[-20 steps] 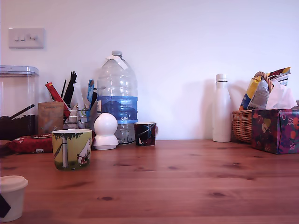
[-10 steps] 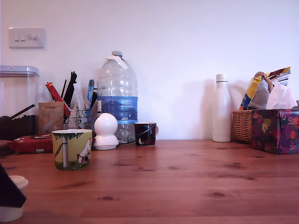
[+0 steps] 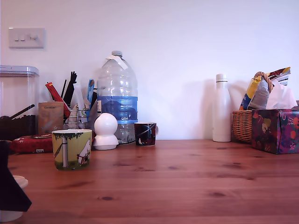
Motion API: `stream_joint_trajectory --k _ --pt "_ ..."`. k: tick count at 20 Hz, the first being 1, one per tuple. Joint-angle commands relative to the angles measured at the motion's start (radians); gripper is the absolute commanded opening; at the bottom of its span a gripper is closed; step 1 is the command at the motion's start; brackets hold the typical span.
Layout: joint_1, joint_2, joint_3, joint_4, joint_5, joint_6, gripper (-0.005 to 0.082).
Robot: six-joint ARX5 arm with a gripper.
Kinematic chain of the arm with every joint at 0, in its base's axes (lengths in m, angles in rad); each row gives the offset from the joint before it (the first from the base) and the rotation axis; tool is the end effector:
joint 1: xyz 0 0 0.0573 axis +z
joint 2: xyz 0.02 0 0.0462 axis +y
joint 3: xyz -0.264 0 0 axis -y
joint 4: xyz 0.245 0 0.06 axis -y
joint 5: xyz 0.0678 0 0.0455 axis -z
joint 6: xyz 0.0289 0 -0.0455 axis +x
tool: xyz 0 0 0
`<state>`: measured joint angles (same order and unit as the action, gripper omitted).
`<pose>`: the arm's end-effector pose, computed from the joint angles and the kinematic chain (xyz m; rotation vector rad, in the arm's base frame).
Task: Pick up the coffee capsules from the table one by one and drop them inside the nearest coffee cup
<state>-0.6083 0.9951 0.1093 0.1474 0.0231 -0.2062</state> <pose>0.1221 -0.0858 0.1081 0.0255 0.7750 -0.5238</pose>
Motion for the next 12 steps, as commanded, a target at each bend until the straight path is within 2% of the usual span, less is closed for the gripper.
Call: stream_joint_trajectory --k 1,9,10,12 --pt "-0.003 0.002 0.003 0.019 -0.013 0.005 0.0516" --pt "-0.003 0.006 0.003 0.037 -0.017 0.005 0.0510" --pt "-0.003 0.006 0.003 0.037 -0.016 0.005 0.0467" --pt "-0.003 0.006 0.003 0.037 -0.016 0.006 0.0256"
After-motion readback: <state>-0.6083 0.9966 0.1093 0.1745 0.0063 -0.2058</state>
